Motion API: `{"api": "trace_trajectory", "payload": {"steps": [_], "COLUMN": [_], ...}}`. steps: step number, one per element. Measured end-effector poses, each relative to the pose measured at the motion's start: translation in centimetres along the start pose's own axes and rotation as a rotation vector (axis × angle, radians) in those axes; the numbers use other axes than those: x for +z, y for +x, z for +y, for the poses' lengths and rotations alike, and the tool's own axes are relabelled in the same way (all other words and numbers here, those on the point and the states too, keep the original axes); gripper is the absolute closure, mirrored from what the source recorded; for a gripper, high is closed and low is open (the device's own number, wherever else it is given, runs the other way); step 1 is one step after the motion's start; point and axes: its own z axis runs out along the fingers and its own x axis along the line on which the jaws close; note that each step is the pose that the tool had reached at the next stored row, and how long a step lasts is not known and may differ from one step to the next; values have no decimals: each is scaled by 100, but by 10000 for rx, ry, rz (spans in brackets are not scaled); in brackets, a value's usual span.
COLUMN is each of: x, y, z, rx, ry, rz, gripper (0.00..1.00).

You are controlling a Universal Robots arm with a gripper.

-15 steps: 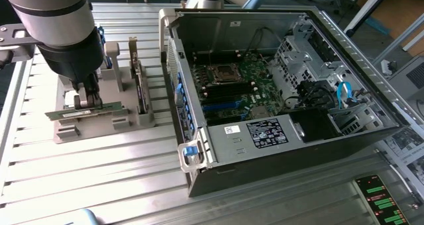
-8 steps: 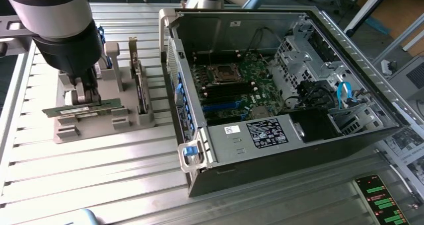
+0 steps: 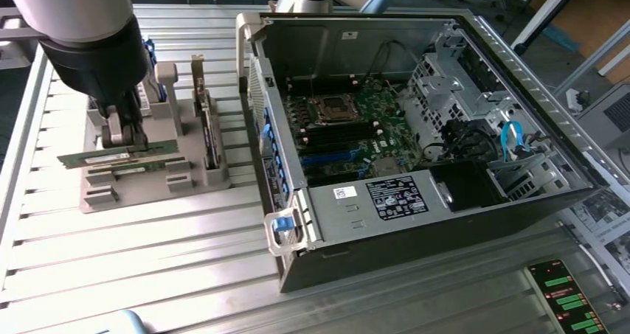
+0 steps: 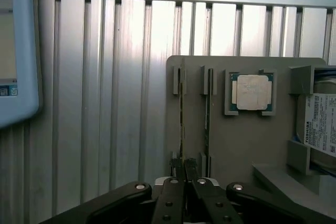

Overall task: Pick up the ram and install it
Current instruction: 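Pick up the ram and move it above insertion slot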

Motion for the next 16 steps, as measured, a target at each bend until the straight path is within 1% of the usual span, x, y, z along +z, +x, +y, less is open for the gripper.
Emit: {"api": "trace_trajectory", "payload": {"steps": [6,16], "x": [-121,-354], "y": [1,3], "z": [-1,-2], "rx": [0,0], "ry": [0,-1], "rz": [0,1], "gripper": [88,88]}}
